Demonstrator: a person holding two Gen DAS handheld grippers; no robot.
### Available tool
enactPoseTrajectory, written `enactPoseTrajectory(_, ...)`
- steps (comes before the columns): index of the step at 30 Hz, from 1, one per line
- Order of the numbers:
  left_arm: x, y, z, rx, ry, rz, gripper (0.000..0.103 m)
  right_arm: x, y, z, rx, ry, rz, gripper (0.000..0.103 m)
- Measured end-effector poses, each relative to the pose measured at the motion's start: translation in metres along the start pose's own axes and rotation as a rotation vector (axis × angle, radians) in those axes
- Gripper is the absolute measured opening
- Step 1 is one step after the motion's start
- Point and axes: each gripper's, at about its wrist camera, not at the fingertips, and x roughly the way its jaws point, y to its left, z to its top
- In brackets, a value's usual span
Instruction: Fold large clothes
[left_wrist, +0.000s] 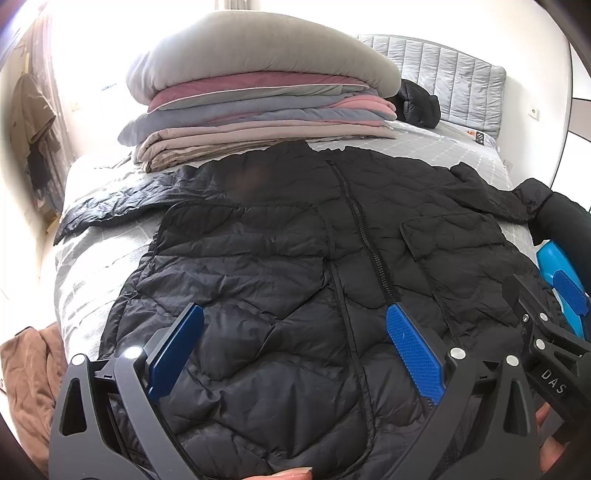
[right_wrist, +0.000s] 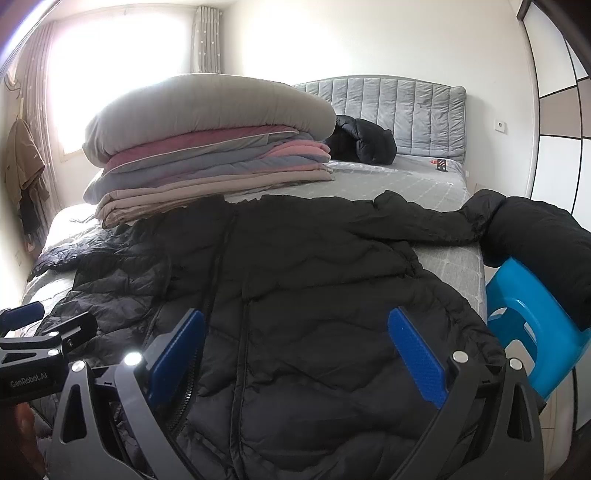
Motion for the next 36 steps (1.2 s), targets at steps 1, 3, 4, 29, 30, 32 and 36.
enactPoseTrajectory(1, 0.0, 0.0, 0.0, -0.001, 0.0, -0.001, 0.096, 0.001, 0.0, 0.001, 0.0, 0.002, 0.0, 0.096)
enactPoseTrajectory(3, 0.0, 0.0, 0.0, -0.002, 0.001, -0.001, 0.096, 0.001, 0.0, 0.0, 0.0, 0.003, 0.0, 0.096)
enactPoseTrajectory(4, 0.0, 0.003, 0.001, -0.002, 0.001, -0.001, 0.096, 0.001, 0.0, 0.001, -0.001, 0.004, 0.0, 0.096)
enactPoseTrajectory(29, 0.009, 0.005, -0.007, -0.006, 0.01, -0.001, 0.096, 0.005, -0.004, 0.001, 0.024, 0.03, 0.013, 0.096)
enactPoseTrajectory(30, 0.009, 0.005, -0.007, -0.007, 0.01, -0.001, 0.096, 0.005, -0.004, 0.001, 0.026, 0.033, 0.016, 0.096)
enactPoseTrajectory(32, 0.01, 0.006, -0.008, -0.007, 0.01, -0.001, 0.096, 0.005, -0.006, 0.001, 0.032, 0.034, 0.019, 0.096)
enactPoseTrajectory(36, 0.01, 0.005, -0.006, -0.006, 0.011, -0.002, 0.096, 0.005, -0.008, 0.002, 0.041, 0.034, 0.023, 0.096)
